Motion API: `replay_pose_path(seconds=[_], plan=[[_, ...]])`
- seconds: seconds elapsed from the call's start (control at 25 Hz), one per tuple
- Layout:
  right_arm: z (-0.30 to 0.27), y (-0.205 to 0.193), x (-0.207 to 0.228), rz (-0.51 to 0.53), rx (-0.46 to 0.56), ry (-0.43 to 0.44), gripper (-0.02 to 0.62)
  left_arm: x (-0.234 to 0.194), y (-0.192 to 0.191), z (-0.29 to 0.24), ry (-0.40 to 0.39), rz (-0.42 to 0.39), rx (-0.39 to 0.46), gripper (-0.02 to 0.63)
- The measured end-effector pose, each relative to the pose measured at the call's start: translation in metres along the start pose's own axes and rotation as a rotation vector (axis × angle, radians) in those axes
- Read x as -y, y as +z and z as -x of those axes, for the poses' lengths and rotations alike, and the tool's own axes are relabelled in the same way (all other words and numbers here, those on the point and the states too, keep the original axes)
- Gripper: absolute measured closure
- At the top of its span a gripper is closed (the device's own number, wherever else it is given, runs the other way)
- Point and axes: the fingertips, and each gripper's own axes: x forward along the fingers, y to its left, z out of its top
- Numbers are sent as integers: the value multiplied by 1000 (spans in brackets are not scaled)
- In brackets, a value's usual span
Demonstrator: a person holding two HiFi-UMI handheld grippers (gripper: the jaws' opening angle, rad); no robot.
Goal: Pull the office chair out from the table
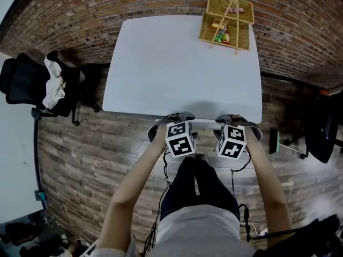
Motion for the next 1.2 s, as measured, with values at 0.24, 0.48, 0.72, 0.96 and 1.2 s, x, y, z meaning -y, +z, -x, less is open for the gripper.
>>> replay_pose_path(seconds=[0.24,0.48,0.72,0.96,1.2], plan=[[-1,-10,1,0,-42,4,459,-5,-20,-3,19,-49,-111,360],[-5,-9,-3,46,-61,0,503,-7,-19,-8,47,-117,-187,507],[-5,-8,-1,25,-54,15,508,-8,-19,-10,55,-152,-233,517],[-4,-8,-1,16,-49,-1,509,-7,-20,-10,64,-151,-246,518],[-3,-9,-2,13,-55,6,509,-6,-19,-10,66,-145,-263,518]])
